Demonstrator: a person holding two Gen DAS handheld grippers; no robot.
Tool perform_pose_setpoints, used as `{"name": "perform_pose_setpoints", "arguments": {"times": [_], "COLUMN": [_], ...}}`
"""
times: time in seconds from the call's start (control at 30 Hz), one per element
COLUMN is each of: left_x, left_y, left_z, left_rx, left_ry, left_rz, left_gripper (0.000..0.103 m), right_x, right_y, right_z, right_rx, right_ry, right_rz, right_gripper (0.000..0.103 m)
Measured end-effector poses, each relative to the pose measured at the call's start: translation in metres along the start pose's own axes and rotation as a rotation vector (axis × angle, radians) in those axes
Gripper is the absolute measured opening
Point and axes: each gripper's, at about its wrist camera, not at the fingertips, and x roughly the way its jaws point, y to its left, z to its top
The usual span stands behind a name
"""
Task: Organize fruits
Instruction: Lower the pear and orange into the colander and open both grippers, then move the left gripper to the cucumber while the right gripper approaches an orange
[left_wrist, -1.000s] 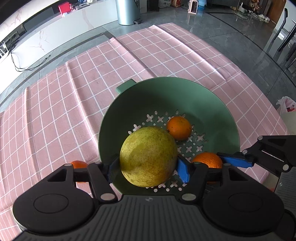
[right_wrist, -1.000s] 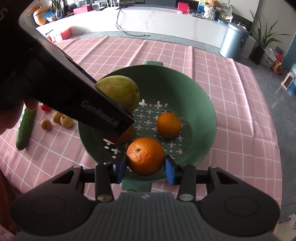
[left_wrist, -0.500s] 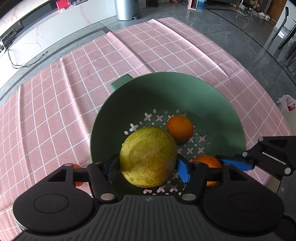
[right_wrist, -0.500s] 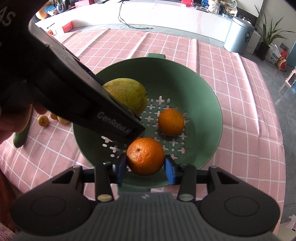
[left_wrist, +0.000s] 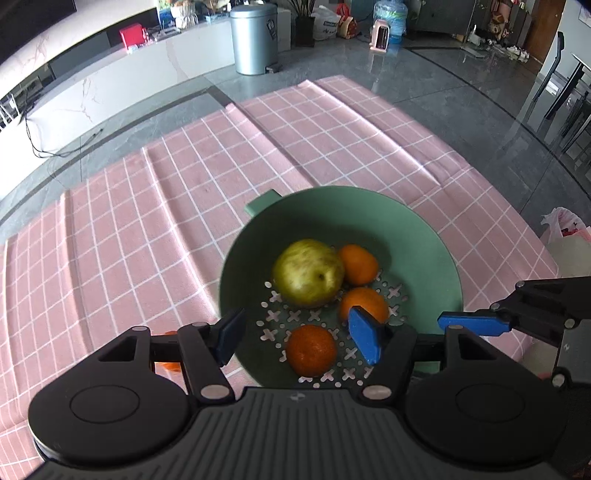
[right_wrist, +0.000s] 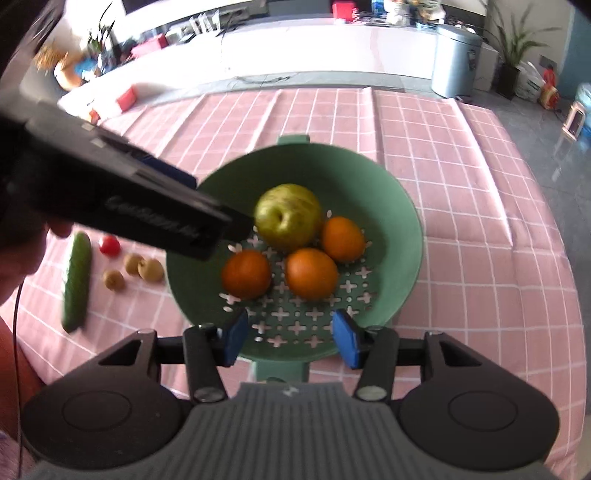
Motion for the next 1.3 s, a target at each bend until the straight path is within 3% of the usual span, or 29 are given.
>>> {"name": "perform_pose_setpoints", "arguments": {"times": [0.17,0.33,0.47,0.6,0.83,1.03,1.3], "left_x": [-0.036,-0.067,-0.084,-0.091,-0.089,-0.072,-0.032], "left_y": [0.009,0.025,0.046,0.076,0.134,0.156,0.181], "left_z": [-0.013,-0.037,-0.061,-0.086,-0.127,-0.144,-0.164], "left_rx": [-0.018,-0.057,-0.136,-0.27,-0.527,-0.619,-0.791], "left_ry": [-0.064,-0.118,-0.122,-0.091,-0.032,0.008,0.116], "left_rz": [0.007,0.069,0.097,0.181,0.227,0.246,0.208], "left_gripper": [0.075,0.075,0.075,0.075,0.071,0.071,0.071], "right_x": [-0.019,-0.032,-0.038,-0.04,-0.022,-0.005,0.026], "right_y": [0.005,0.029,0.05,0.074,0.118,0.144,0.164], "right_z": [-0.007,-0.02,-0.033,-0.041,-0.04,-0.037,-0.022], "right_rx": [0.098,0.158,0.204,0.221,0.137,0.046,-0.032], "right_ry": [-0.068,-0.171,-0.249,-0.298,-0.277,-0.235,-0.197], "right_rz": [0.025,0.001,0.011,0.024,0.065,0.061,0.039], "right_gripper": [0.049,0.049,0.049,0.049,0.049,0.049,0.049]}}
